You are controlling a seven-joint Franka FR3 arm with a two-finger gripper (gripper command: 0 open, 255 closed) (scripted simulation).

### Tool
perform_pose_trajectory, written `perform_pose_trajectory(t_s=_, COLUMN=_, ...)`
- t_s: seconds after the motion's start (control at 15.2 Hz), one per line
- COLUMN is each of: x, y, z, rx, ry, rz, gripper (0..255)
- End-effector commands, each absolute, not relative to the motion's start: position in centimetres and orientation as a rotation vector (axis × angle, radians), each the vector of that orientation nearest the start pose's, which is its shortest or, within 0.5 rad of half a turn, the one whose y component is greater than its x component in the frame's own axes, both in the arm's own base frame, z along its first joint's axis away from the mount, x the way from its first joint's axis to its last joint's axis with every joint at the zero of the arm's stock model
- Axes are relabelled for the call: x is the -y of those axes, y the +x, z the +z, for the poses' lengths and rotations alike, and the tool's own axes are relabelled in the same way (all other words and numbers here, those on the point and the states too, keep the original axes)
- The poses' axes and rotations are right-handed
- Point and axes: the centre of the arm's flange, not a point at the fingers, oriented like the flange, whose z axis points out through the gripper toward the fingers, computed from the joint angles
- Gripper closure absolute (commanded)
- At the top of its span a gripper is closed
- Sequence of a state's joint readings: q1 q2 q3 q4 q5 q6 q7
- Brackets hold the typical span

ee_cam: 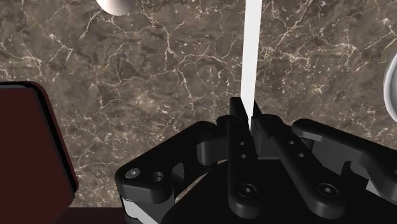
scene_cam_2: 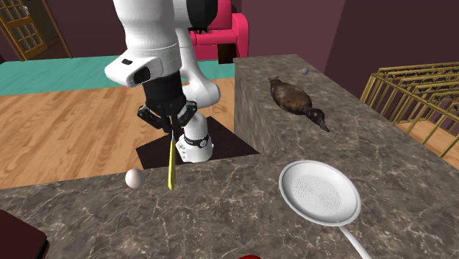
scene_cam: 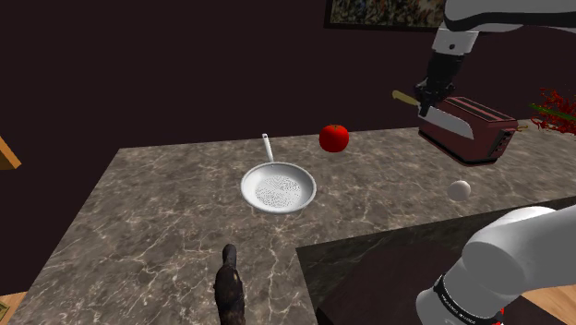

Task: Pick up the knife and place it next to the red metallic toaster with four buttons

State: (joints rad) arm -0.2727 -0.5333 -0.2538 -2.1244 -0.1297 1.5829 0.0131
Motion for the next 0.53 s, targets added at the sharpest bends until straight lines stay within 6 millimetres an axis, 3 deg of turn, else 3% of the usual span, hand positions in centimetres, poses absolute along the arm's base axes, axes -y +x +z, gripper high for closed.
perform_pose_trajectory(t_s=0.0, x=24.7, y=30.1, z=60.6, rx=-0.776, ry=-3.040, rz=0.035, gripper=255)
perform_pose_trajectory(t_s=0.46, x=32.3, y=24.9, z=60.6, rx=-0.776, ry=-3.040, rz=0.035, gripper=255)
